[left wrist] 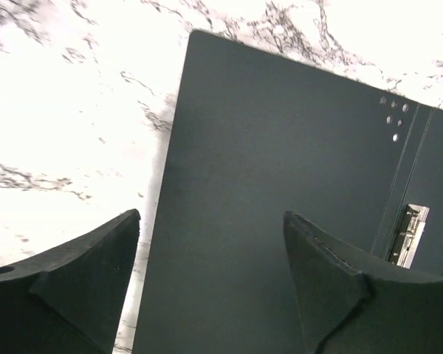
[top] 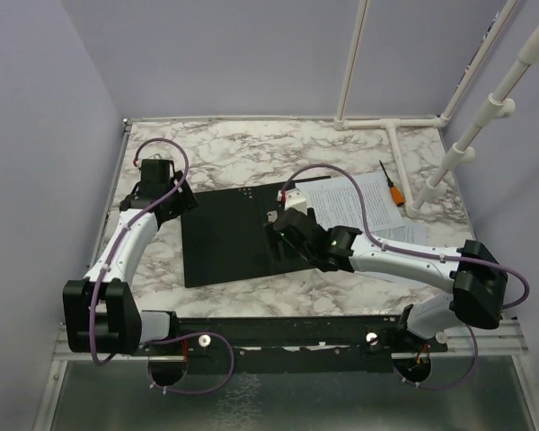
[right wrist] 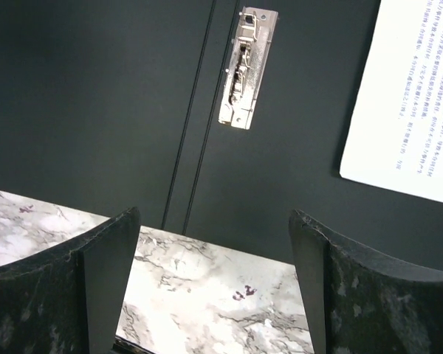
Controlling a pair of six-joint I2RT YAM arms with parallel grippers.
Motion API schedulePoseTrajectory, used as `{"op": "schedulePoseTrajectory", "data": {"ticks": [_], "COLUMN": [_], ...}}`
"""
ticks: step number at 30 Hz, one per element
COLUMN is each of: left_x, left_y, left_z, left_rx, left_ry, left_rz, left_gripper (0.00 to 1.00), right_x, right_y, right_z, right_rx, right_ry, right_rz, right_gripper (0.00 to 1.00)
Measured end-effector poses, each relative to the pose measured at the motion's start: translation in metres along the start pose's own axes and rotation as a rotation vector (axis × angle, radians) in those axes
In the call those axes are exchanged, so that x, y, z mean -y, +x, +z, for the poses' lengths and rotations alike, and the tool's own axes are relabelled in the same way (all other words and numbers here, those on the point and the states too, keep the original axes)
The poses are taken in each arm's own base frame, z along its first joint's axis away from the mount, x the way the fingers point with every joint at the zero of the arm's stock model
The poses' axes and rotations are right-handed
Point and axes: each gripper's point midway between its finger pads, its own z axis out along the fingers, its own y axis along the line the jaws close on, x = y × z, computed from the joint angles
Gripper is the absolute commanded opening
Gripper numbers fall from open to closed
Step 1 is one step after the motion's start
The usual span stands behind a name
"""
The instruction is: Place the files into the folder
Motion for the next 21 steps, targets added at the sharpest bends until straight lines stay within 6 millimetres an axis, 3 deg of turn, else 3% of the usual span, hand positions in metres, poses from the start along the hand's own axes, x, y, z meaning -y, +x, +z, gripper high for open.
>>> {"op": "schedulePoseTrajectory", "data": {"ticks": [6,11,17,21], "left_x": [0.000,0.013,0.034,0.052], "left_y": [-0.016,-0.016,0.004,0.037], "left_z": [-0.027,-0.037,-0.039,-0.036], "left_rx": [0.095,0.113,0.068,0.003], "left_ry": [0.006,0.051,0.104,0.140], "left_rz": [0.004,0.033,0.093,0.148], "left_gripper": [0.85,0.85,0.86,0.86], "right_x": [-0.005,-0.007,-0.007,-0.007], "right_y": [-0.005,-0.007,-0.007,-0.006], "right_z": [0.010,0.021,0.033,0.042], "right_rx": [-0.025,-0.048,-0.078,-0.098], "right_ry": [-0.011,-0.012,-0.011,-0.009], "right_rz": [-0.009,-0.016,-0.018,-0.017], "right_gripper": [0.72,0.60,0.48,0.40]}}
